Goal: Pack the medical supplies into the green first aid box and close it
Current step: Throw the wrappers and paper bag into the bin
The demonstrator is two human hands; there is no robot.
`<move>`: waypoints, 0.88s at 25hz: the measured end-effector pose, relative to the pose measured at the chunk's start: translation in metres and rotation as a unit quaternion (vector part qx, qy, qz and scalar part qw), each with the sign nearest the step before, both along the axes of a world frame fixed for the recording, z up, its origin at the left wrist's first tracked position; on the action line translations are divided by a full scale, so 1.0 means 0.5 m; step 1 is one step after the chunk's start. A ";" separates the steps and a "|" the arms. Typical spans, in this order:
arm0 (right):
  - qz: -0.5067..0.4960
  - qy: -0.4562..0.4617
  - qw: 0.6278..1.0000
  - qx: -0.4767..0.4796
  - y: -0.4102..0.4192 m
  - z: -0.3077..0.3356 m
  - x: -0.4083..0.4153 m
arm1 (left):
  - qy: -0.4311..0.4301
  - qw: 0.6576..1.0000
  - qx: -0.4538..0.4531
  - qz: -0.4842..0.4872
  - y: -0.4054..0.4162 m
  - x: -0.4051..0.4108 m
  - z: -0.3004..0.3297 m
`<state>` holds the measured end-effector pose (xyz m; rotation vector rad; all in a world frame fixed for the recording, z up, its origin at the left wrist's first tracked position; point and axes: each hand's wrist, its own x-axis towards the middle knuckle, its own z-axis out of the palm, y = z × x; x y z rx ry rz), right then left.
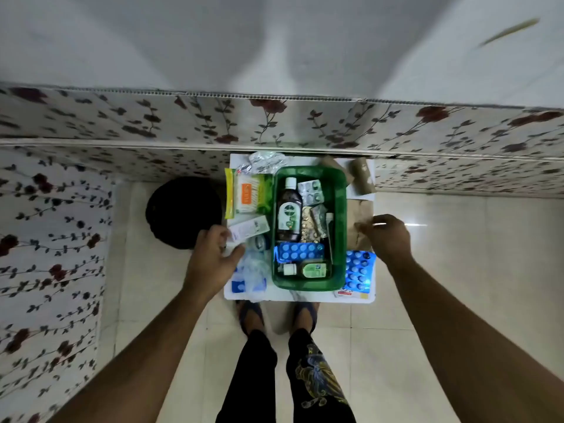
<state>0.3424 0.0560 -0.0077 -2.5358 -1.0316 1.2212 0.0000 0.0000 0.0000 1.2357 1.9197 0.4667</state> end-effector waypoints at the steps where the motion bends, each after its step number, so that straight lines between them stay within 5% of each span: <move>1: -0.012 0.000 1.000 0.005 0.003 0.002 -0.001 | -0.001 1.000 -0.010 -0.021 0.001 0.009 0.003; 5: -0.059 0.038 0.997 0.014 -0.009 -0.012 0.018 | 0.093 0.986 -0.056 -0.126 -0.006 0.046 0.019; 13: -0.122 0.151 0.978 0.077 -0.031 0.031 0.031 | 0.167 0.971 -0.058 -0.159 -0.029 0.071 0.009; 19: -0.124 0.142 0.963 0.194 -0.032 0.164 0.021 | 0.076 0.991 -0.101 0.041 -0.035 0.020 0.097; 22: -0.092 0.175 0.948 0.251 -0.018 0.247 -0.038 | -0.087 0.963 -0.130 0.218 -0.031 -0.051 0.155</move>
